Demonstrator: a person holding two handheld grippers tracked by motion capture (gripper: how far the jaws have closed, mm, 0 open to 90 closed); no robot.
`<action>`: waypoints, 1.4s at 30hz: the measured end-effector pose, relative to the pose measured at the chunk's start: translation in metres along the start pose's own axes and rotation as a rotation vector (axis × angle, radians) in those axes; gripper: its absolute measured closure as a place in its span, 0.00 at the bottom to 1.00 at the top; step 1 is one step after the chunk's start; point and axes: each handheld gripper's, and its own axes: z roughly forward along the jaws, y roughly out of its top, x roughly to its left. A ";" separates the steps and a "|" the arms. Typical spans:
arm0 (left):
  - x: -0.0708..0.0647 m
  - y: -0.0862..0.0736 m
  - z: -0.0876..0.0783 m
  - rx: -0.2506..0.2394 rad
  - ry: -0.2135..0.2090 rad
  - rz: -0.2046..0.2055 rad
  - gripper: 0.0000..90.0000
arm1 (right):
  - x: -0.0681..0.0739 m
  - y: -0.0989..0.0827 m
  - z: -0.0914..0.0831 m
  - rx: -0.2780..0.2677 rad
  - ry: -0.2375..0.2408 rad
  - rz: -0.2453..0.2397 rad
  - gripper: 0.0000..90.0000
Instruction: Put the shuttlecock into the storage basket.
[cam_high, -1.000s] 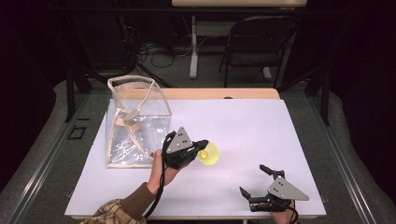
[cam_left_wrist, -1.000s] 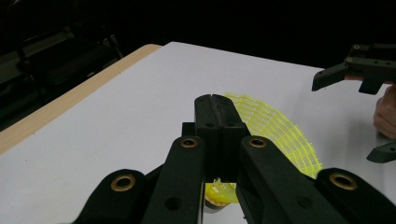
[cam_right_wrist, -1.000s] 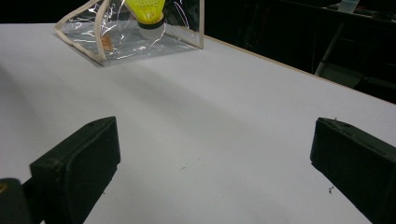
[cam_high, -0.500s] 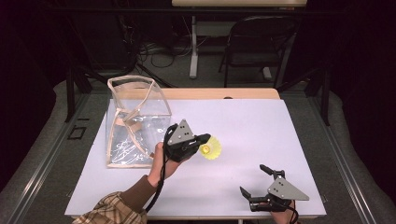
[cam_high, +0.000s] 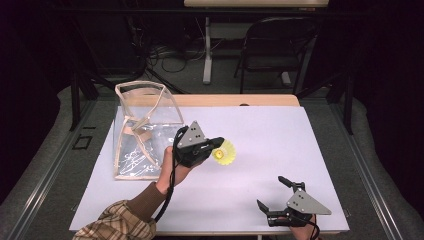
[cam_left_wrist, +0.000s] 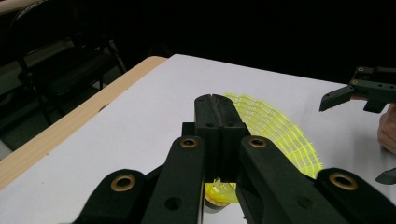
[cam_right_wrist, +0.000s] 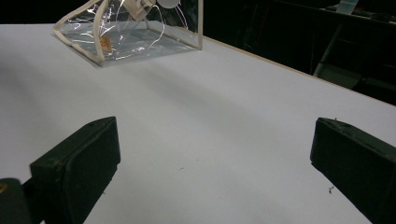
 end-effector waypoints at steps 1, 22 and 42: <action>0.001 0.001 0.000 0.002 0.000 0.001 1.00 | 0.000 0.000 0.000 0.000 0.000 0.002 0.01; 0.013 0.012 0.003 0.003 0.018 0.012 1.00 | 0.000 -0.001 -0.001 0.009 0.000 -0.001 0.01; 0.034 0.016 -0.002 -0.002 0.054 -0.011 1.00 | 0.000 0.000 -0.002 0.007 0.000 -0.001 0.01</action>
